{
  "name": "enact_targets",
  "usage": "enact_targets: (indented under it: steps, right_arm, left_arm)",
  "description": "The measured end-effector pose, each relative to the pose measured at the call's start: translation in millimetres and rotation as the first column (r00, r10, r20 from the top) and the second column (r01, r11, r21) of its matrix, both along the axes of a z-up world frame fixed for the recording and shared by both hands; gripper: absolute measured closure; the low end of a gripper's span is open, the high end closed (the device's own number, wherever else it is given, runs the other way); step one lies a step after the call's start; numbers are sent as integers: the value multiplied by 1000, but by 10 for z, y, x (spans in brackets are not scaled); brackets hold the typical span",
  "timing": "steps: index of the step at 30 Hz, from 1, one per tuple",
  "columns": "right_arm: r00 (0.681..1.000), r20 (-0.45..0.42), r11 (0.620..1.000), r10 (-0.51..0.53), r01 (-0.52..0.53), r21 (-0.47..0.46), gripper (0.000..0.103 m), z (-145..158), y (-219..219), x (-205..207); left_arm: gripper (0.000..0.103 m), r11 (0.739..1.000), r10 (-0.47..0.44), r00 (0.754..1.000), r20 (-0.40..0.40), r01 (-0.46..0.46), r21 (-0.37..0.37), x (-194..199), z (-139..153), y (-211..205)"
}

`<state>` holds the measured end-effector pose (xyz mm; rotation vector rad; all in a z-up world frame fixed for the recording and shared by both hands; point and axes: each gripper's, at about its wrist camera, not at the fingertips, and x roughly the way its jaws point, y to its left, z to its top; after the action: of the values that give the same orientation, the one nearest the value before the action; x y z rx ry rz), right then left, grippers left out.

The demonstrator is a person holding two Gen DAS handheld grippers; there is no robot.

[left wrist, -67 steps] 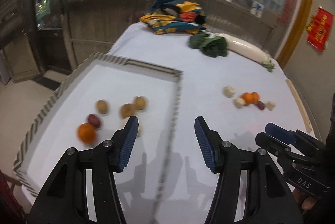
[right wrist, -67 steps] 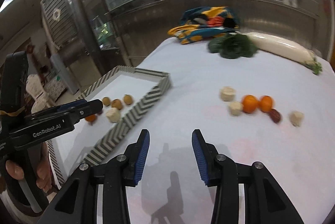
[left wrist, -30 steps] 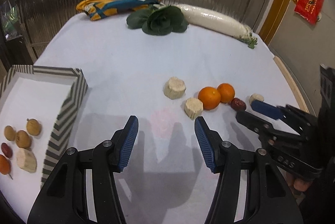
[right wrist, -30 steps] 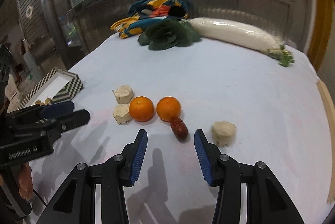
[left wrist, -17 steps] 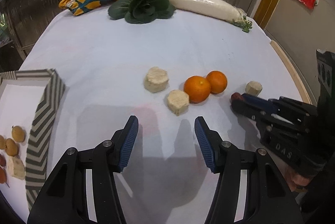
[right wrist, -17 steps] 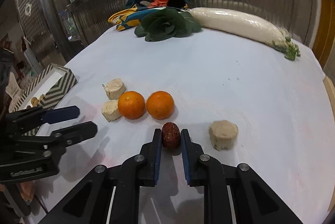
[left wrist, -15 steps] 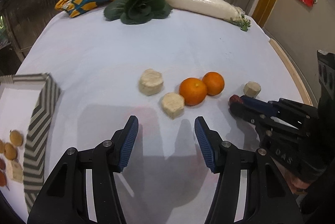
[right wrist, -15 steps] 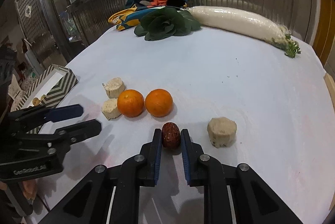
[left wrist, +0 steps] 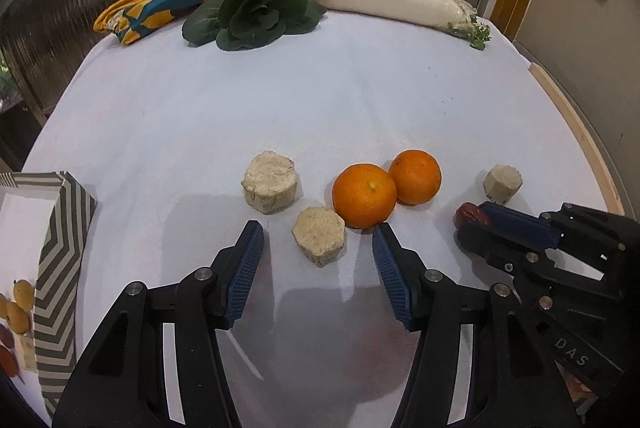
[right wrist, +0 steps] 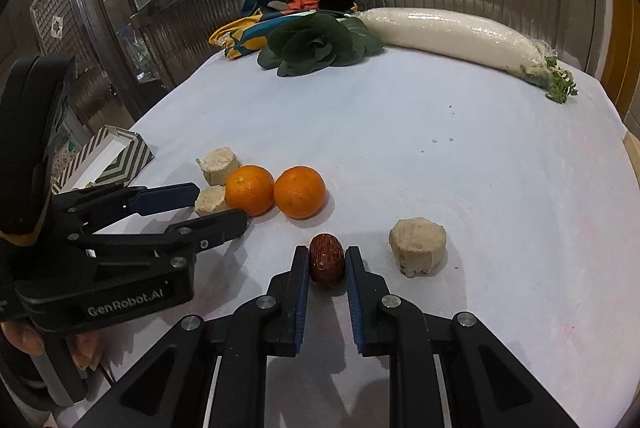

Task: Organize fruits
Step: 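Grasp a white yam chunk with the left tool while the right tool holds the date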

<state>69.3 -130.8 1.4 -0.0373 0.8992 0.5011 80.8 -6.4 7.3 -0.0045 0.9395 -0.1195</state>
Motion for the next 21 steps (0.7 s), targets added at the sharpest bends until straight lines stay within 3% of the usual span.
enact_targets:
  steps: [4,14,17,19,21]
  right_arm:
    - [1000,-2,1000,-3,3,1,86,-10,1,7]
    - [1000,-1,1000,-6,6,-5,86,-12,13,10]
    - [1000,0,1000,-5,5,-7,86,-12,14,11]
    - [1000,0,1000,-6,6,-8,86,-11,15,8]
    - [1000,0,1000,-6,6,-8,86,-9,15,9]
  left_arm:
    - [34,1000,-20,999,31,20,7,-23,-24,-36]
    - [34,1000,-14,999,33,14,-9,-12,-20,-7]
    - [50,1000,12,999,40,-12,7,-24,-12,29]
    - [75,999,31,998,47,-32,12,-28,-6,69]
    - [78,1000,31,998,48,-31,4,-28,-3,99]
